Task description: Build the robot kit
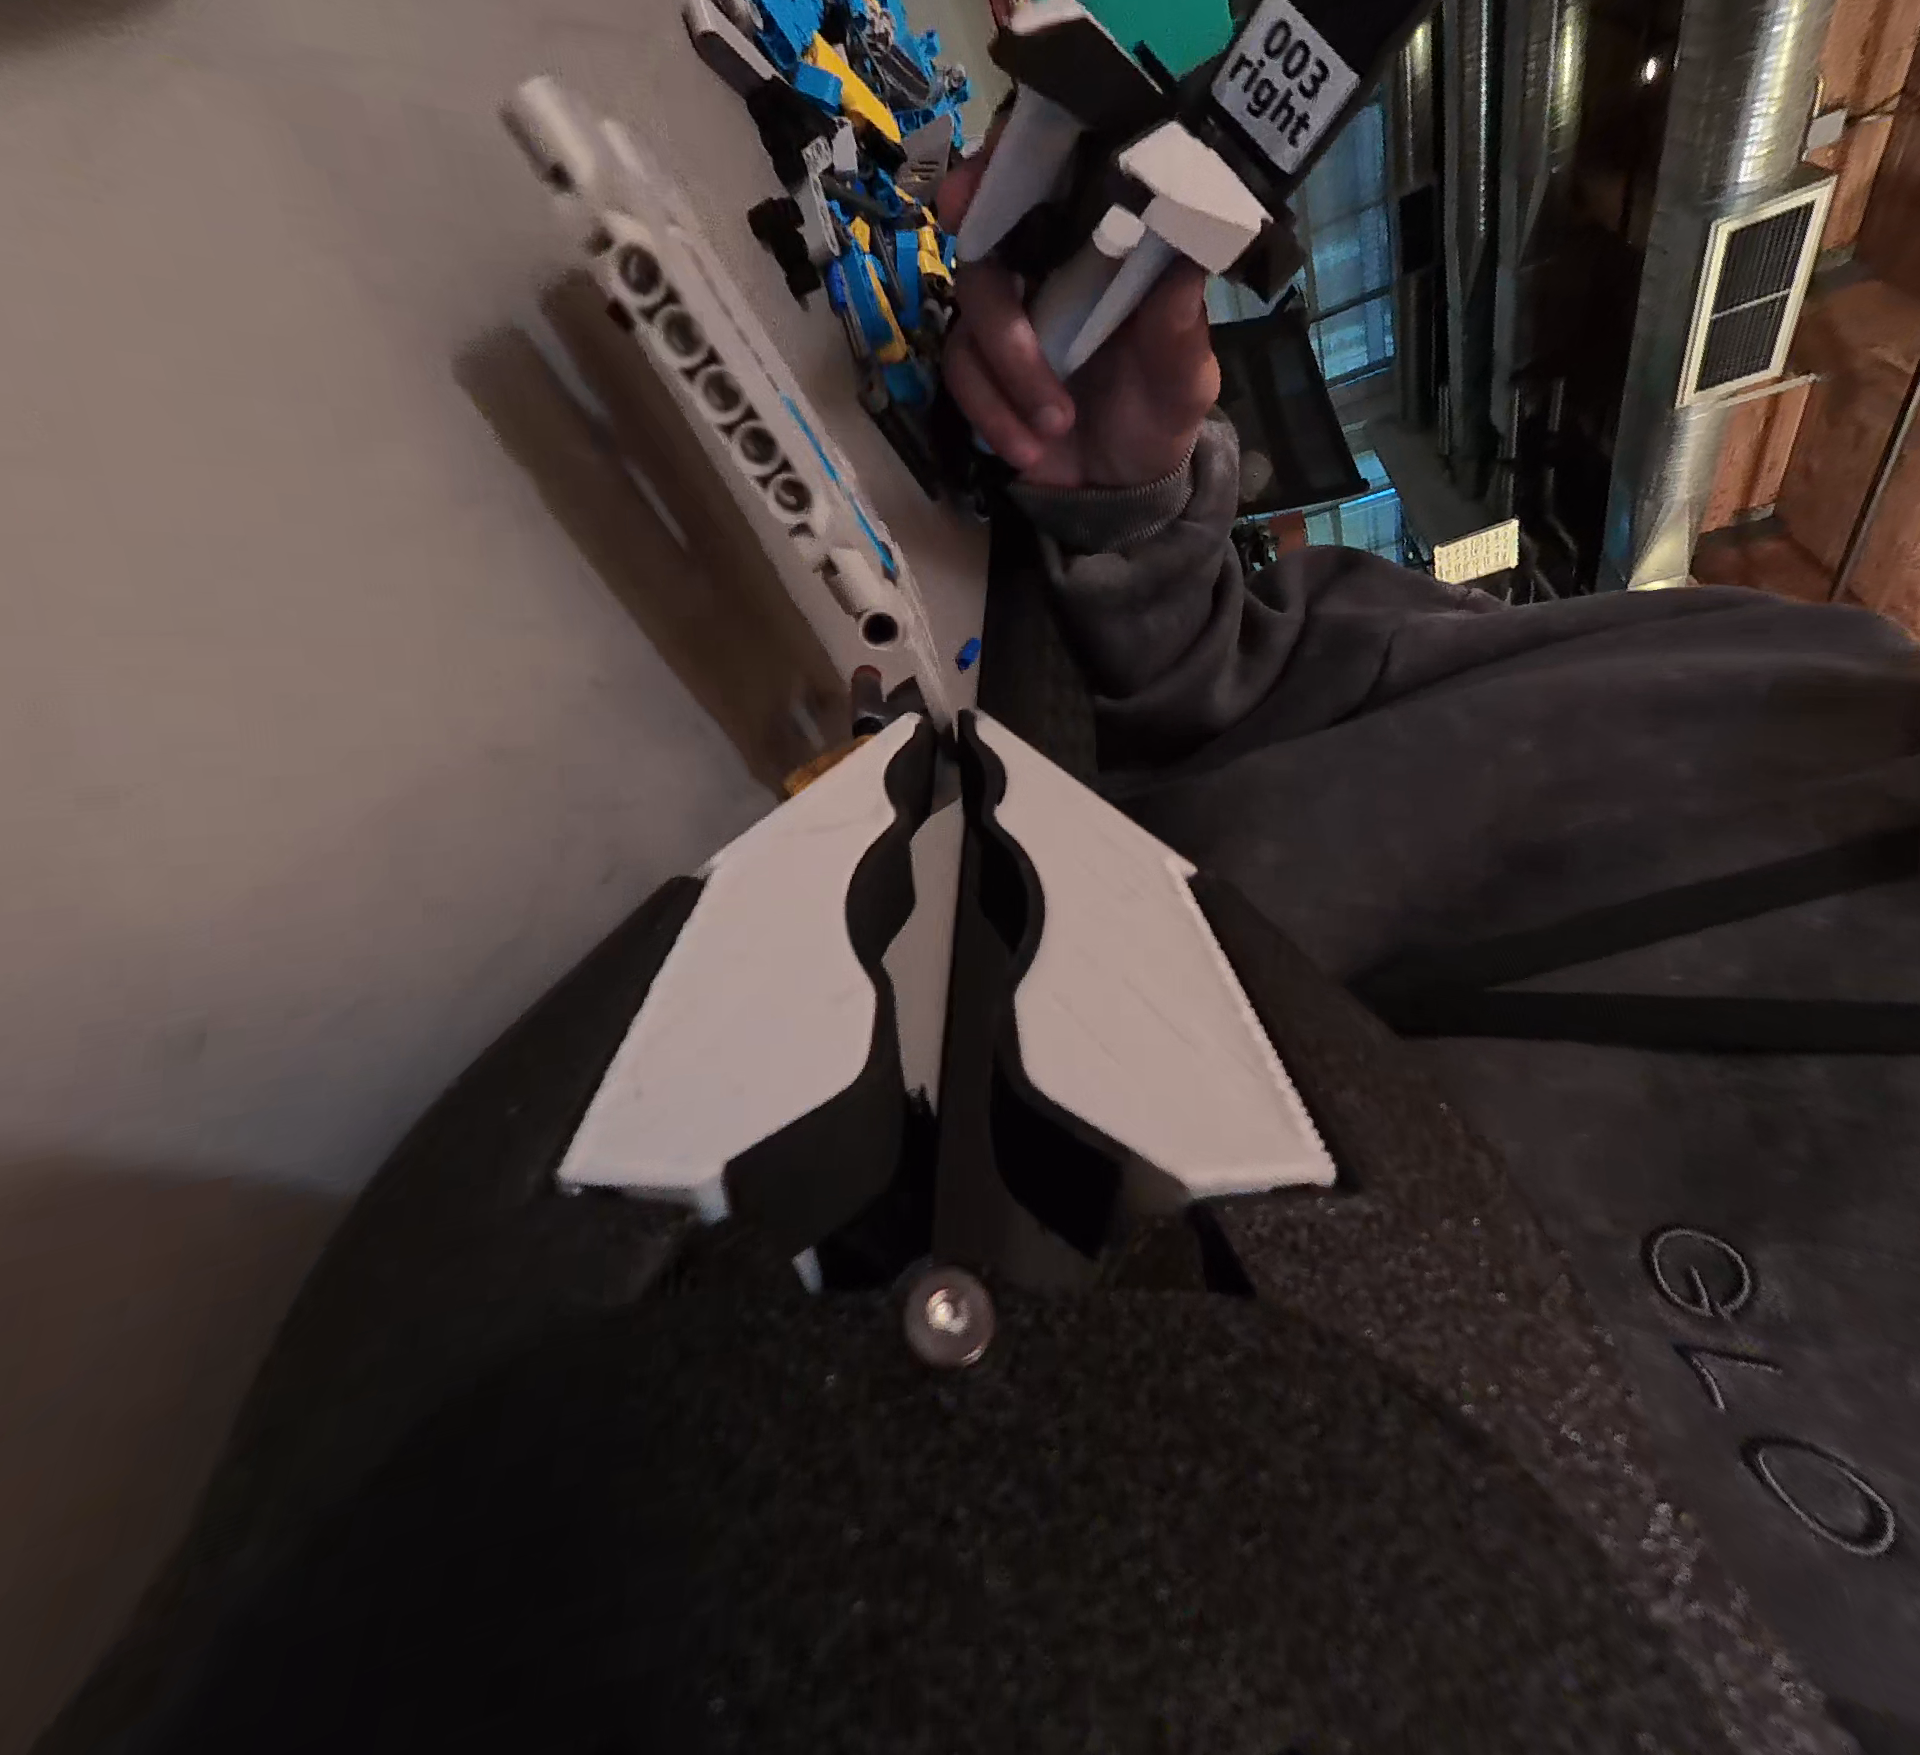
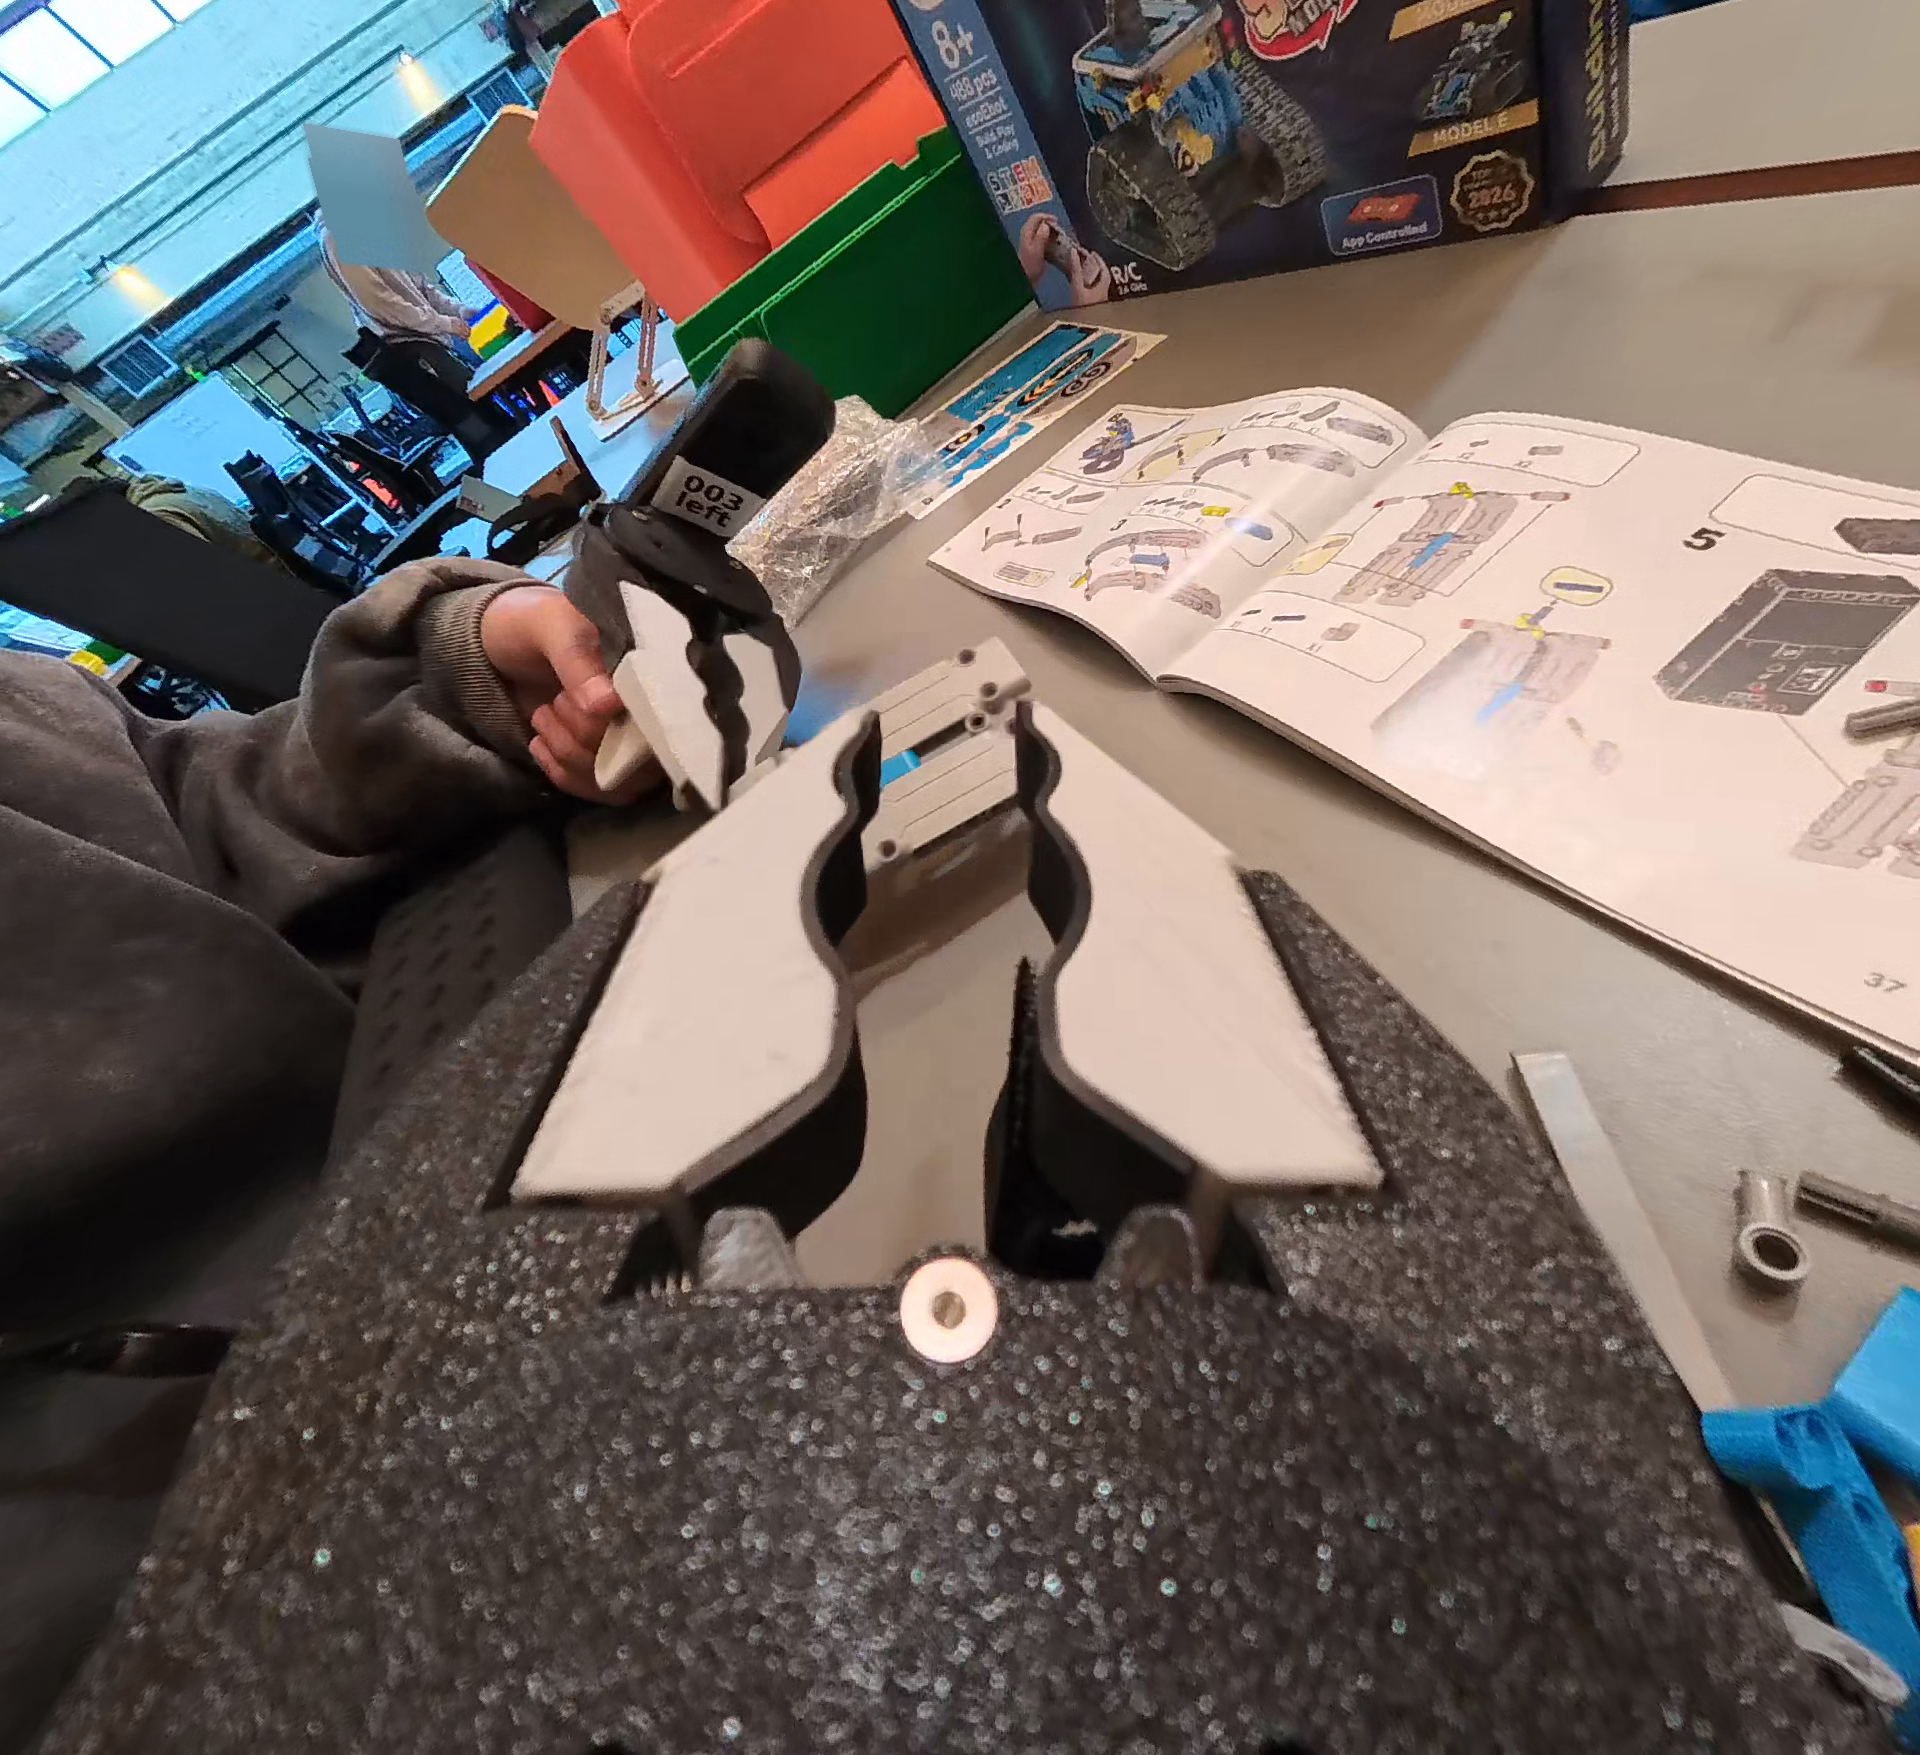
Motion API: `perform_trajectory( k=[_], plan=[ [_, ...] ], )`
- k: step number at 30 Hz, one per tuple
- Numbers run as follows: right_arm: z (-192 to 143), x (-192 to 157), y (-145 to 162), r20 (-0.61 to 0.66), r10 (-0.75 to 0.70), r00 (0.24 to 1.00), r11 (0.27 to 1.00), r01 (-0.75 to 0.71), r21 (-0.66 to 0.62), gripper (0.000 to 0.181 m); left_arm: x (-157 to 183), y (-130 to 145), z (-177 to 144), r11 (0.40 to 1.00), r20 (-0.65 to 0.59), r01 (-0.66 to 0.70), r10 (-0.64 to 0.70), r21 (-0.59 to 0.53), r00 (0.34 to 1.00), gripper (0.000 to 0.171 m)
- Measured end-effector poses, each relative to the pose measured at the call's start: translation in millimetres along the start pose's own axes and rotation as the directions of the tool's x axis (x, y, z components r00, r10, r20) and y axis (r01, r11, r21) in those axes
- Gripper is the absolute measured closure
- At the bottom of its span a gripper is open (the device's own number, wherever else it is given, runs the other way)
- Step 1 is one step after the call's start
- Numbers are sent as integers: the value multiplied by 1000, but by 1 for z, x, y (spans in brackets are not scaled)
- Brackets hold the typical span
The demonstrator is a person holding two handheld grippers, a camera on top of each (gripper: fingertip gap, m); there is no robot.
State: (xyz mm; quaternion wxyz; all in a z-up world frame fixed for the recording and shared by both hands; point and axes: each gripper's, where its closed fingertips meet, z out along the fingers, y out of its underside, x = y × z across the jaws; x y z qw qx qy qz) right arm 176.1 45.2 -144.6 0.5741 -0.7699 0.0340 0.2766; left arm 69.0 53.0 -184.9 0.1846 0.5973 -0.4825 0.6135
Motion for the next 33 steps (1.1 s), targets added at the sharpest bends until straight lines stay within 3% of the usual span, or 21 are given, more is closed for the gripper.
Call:
perform_trajectory(
  k=[11, 17, 21, 23, 27, 33],
  plan=[
    [3, -1, 6, -8, -13, 1000, 999, 13, -32, 157, -26, -3, -11, 999, 178, -46, 44, 6, 983, 155],
    [2, 1, 7, -33, -40, 999, 999, 39, -37, 158, -35, -13, -25, 984, 302, -177, 162, 22, 940, 146],
    [0, 5, 3, -68, -53, 996, 998, 51, -21, 157, -23, -34, -38, 944, 338, -312, 260, 109, 905, 146],
    [-4, 16, -1, -145, -74, 987, 997, 75, -4, 150, -15, -45, -44, 910, 368, -386, 310, 152, 877, 146],
    [-21, 44, -10, -378, -205, 903, 977, 209, -30, 148, -8, -65, -59, 815, 503, -545, 395, 194, 769, 146],
    [-35, 69, -12, -563, -256, 786, 965, 246, -96, 128, -32, -81, -89, 721, 794, -693, 406, 27, 453, 146]
  ],
)
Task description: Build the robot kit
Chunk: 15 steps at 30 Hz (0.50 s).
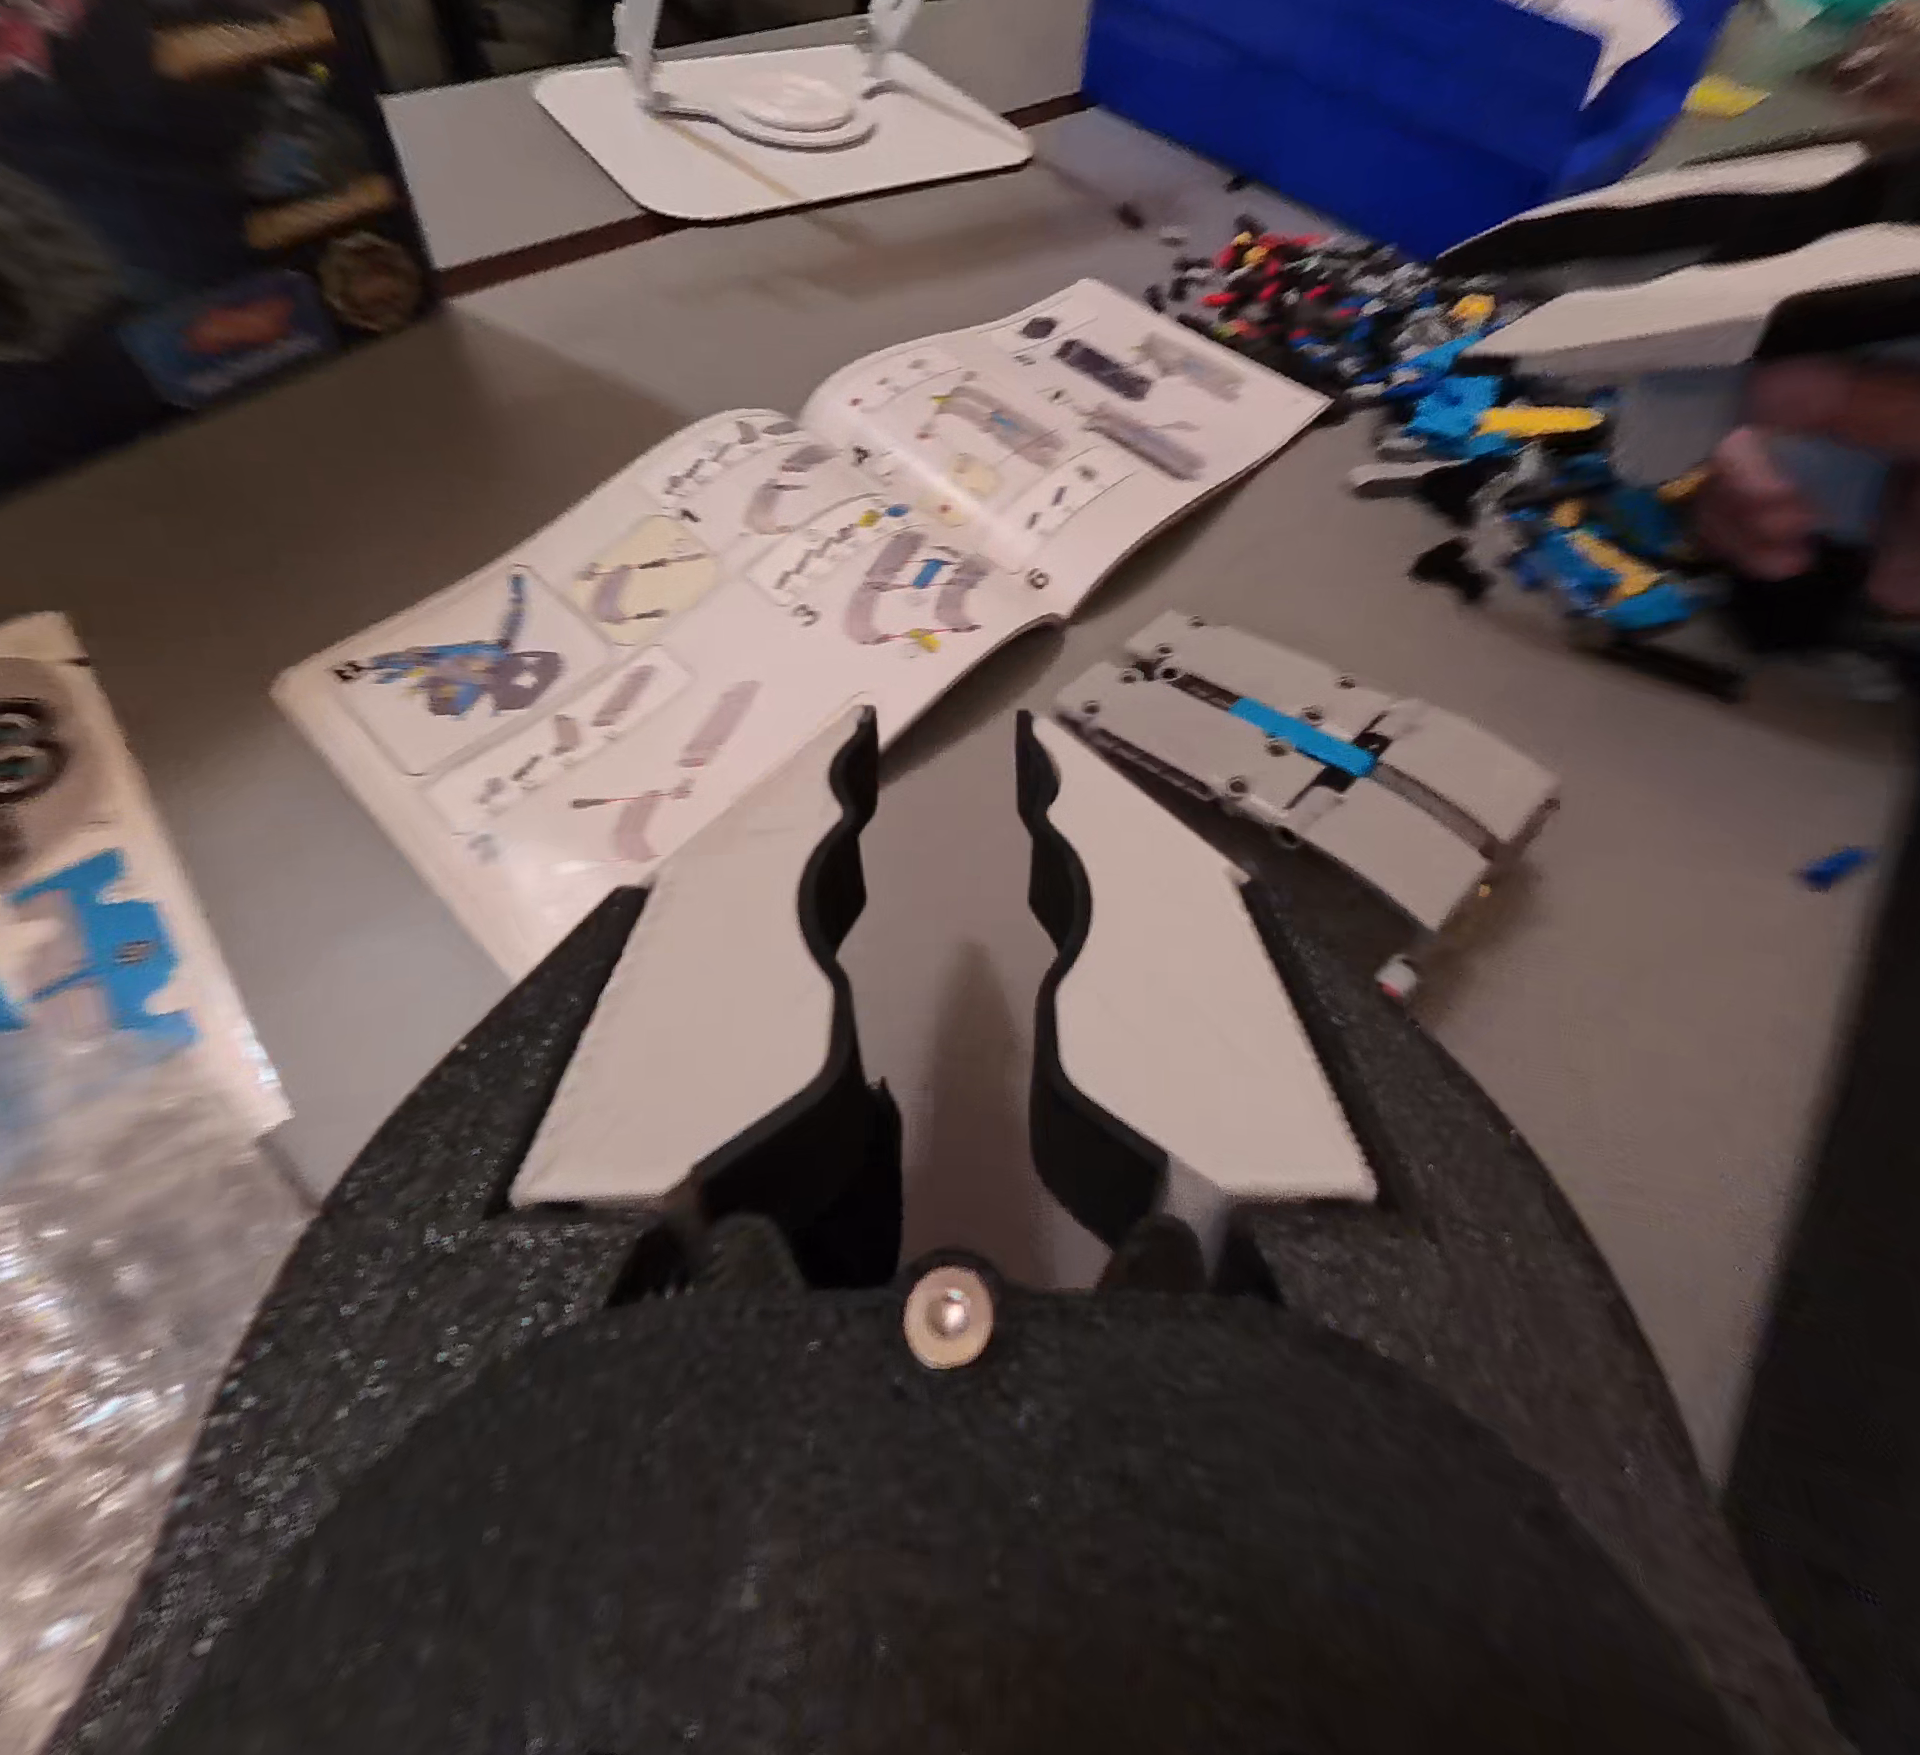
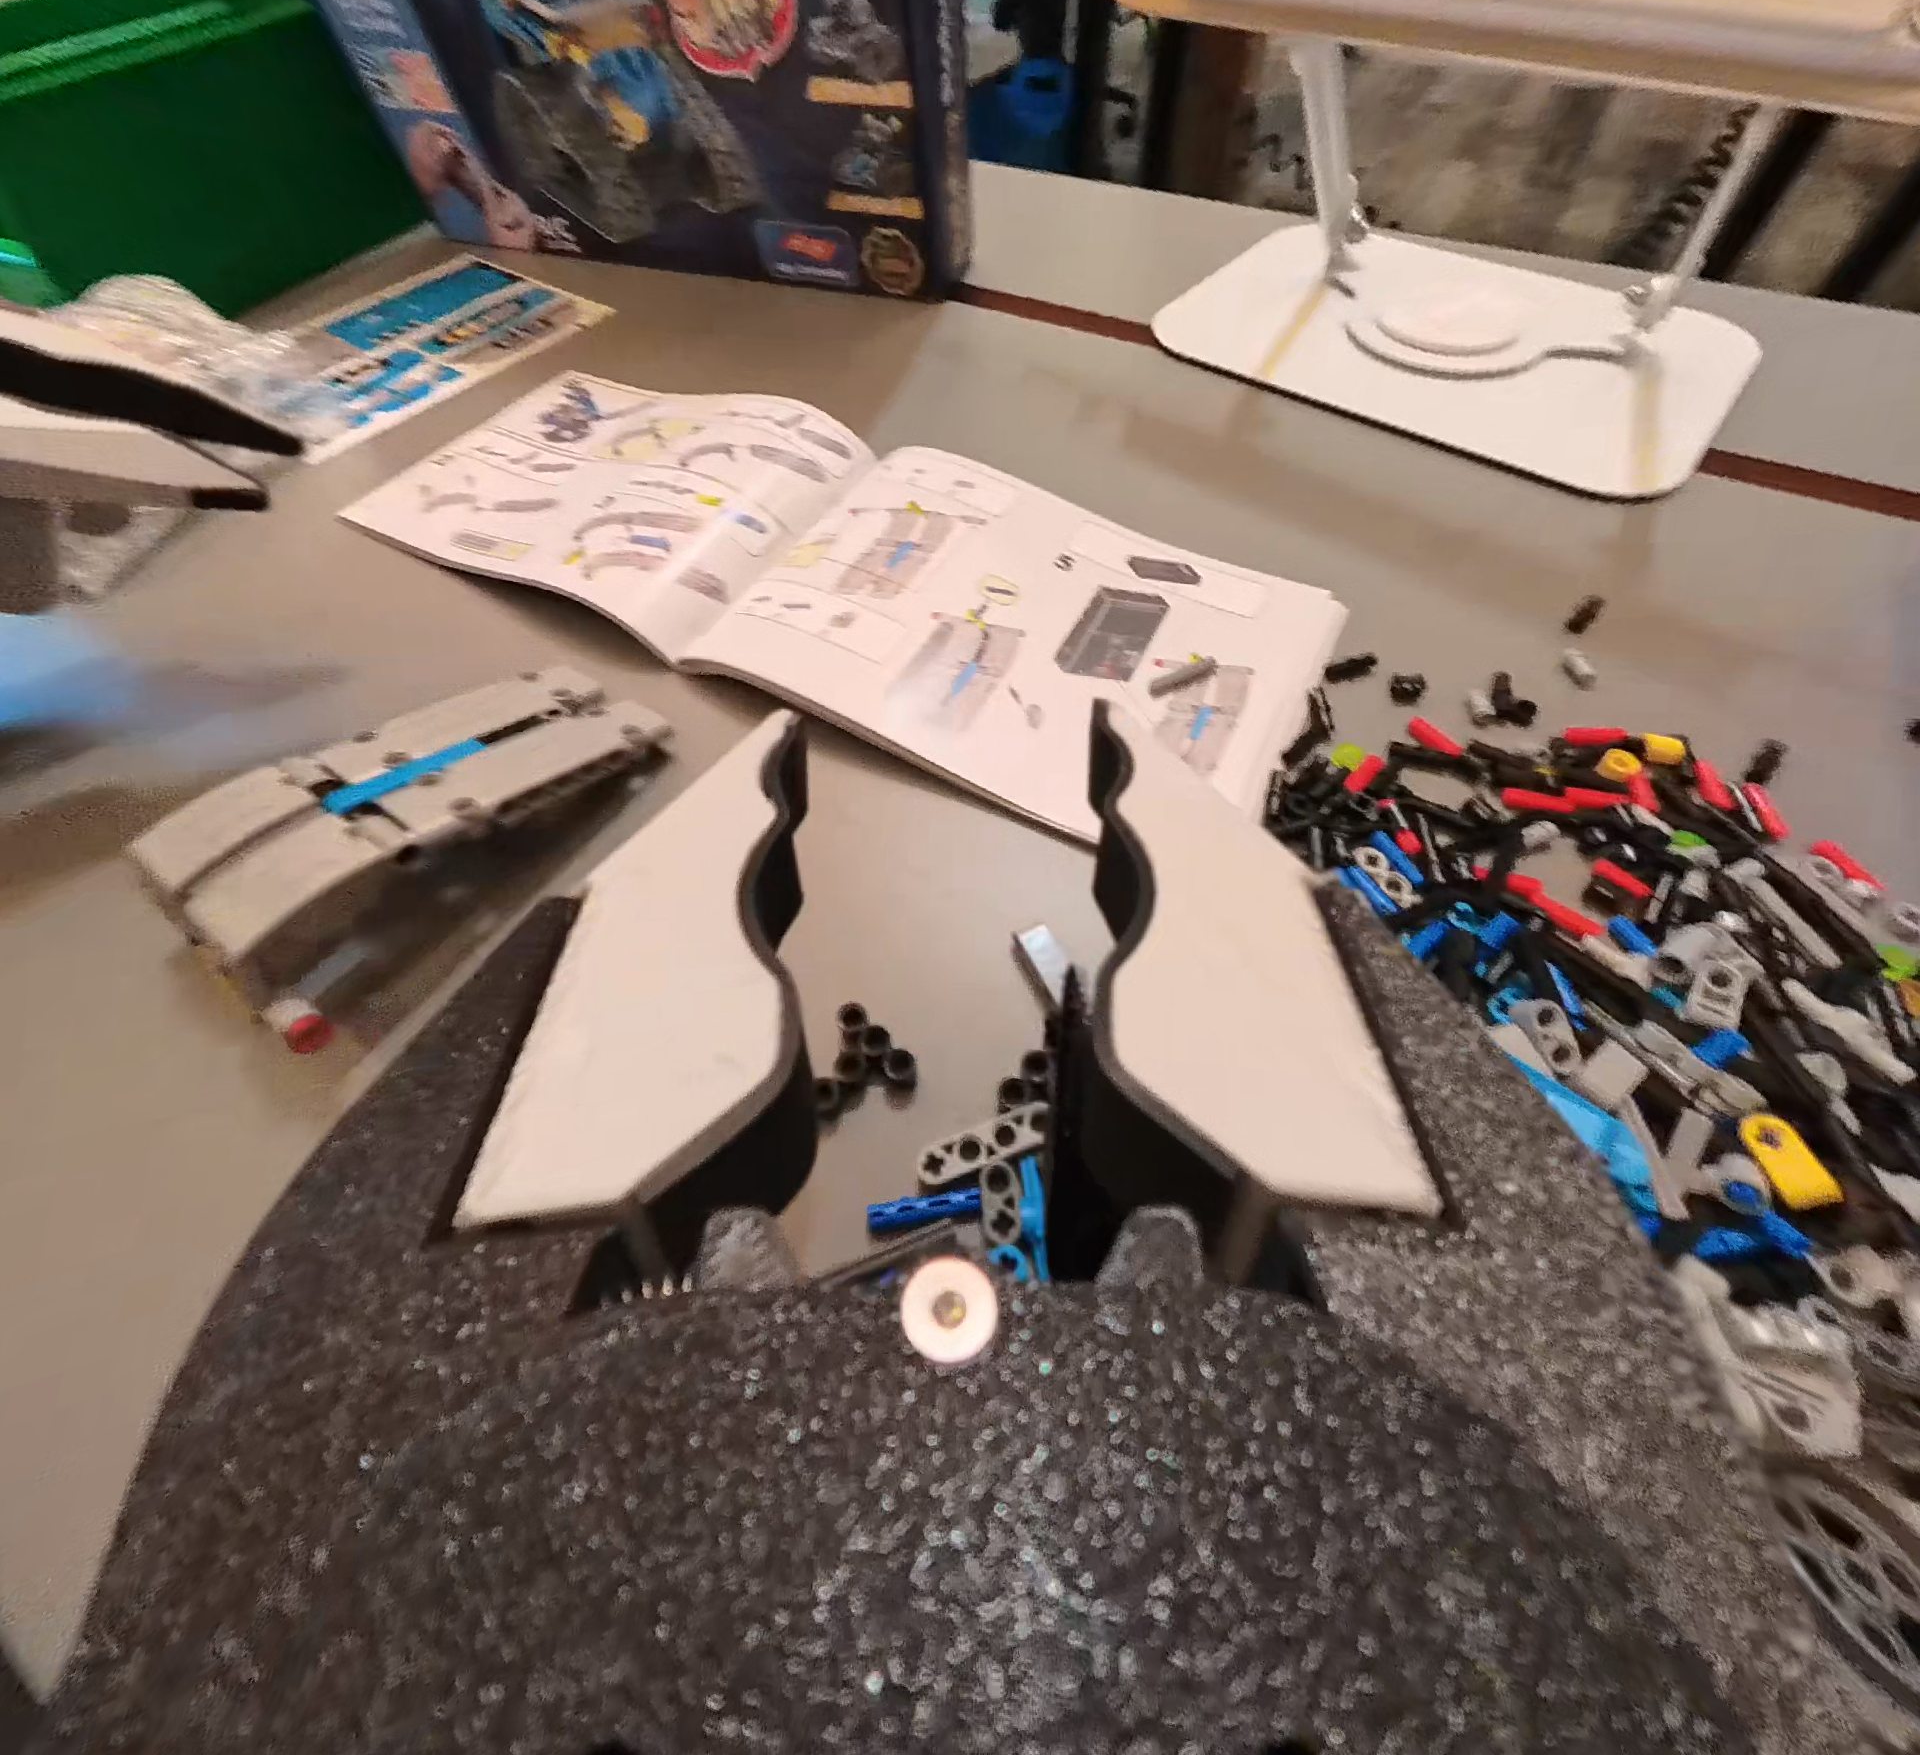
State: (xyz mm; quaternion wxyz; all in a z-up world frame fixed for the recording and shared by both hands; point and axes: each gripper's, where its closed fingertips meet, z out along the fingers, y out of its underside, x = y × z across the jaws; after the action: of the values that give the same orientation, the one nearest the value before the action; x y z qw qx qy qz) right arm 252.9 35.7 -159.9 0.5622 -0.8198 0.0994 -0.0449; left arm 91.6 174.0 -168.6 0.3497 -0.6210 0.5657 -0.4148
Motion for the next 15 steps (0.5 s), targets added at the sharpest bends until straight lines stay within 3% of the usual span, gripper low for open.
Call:
perform_trajectory(
  k=[4, 9, 15],
  plan=[
    [9, 8, 12, -25, 43, 999, 993, -46, -107, 120, 3, 1, 3, 997, 25, -76, 77, -9, 997, 147],
    [31, 28, 3, -49, 57, 997, 978, -66, -196, 113, 8, 6, 9, 999, -26, -37, 36, -35, 999, 147],
    [54, 37, 19, -67, 55, 996, 959, -72, -276, 112, 12, 16, 16, 996, -79, -5, -1, -84, 997, 147]
  ],
)
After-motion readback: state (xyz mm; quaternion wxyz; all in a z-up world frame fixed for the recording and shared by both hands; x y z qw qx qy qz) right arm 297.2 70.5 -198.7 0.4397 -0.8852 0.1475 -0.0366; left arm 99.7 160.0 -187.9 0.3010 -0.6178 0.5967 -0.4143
